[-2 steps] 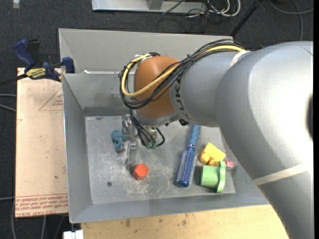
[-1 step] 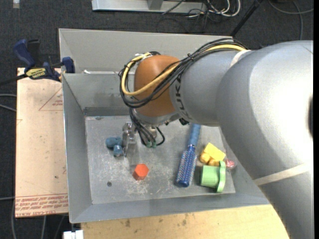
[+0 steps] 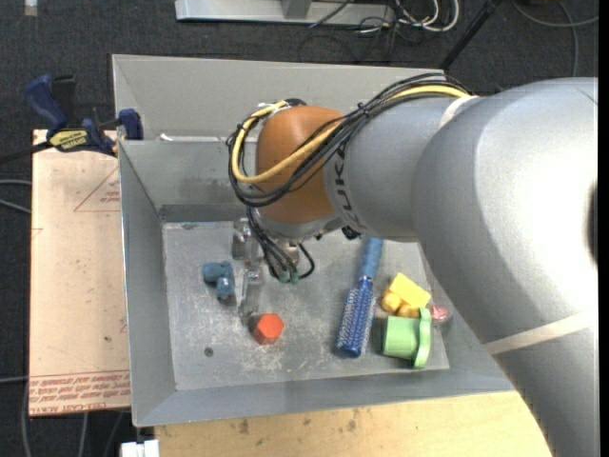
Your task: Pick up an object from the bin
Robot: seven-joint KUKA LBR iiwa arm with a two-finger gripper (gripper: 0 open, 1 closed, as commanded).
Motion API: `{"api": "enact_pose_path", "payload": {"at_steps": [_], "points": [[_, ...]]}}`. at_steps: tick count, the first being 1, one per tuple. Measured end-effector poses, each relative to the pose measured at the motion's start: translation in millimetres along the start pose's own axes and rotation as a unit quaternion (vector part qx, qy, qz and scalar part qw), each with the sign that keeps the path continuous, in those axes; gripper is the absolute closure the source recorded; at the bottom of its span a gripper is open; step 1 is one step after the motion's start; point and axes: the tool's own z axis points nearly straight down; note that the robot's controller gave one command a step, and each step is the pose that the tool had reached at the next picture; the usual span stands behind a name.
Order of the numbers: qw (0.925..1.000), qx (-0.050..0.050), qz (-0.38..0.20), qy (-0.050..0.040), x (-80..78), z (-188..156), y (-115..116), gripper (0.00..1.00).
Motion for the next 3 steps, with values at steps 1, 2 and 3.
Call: {"api": "enact_pose_path", "payload": {"at_steps": [1, 2, 3], "points": [[0.9963, 0.000, -0.086, 0.0011, 17.4, 0.5, 34.5, 0.00], [0.9964, 0.000, -0.085, 0.0006, 16.7, 0.0, 33.4, 1.00], [0.9955, -0.001, -0.095, -0.0044, 33.7, -164.0, 45.1, 1.00]]}}
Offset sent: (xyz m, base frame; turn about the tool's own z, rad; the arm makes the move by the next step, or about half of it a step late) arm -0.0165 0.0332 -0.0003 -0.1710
